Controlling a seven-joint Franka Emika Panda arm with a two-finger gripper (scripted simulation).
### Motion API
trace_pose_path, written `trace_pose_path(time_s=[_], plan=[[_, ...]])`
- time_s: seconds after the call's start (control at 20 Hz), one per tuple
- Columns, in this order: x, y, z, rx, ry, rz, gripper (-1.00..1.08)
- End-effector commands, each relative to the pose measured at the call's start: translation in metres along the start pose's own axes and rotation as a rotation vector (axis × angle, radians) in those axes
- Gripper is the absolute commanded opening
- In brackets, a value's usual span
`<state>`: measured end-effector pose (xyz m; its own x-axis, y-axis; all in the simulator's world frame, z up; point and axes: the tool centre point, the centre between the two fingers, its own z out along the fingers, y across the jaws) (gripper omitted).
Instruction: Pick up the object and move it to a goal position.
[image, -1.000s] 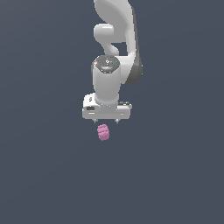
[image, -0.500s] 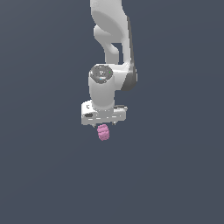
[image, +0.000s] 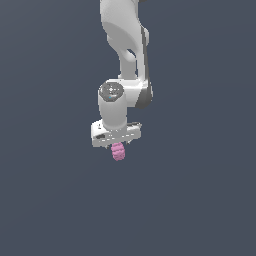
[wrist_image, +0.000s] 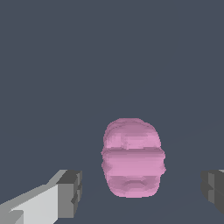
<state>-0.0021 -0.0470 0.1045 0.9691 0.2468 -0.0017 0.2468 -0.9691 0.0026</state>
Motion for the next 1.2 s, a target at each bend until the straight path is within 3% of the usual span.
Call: trace_pose_path(time_s=[0.0, 1.0, 1.05, 1.15], plan=[[0.0, 0.001, 0.002, 0.002, 0.002, -0.011, 1.0], [0.0, 0.0, 0.053, 0.003, 0.002, -0.013, 1.0], [0.0, 0.0, 0.053, 0.003, 0.002, -0.013, -1.0], [0.0, 0.0, 0.053, 0.003, 0.002, -0.013, -1.0]])
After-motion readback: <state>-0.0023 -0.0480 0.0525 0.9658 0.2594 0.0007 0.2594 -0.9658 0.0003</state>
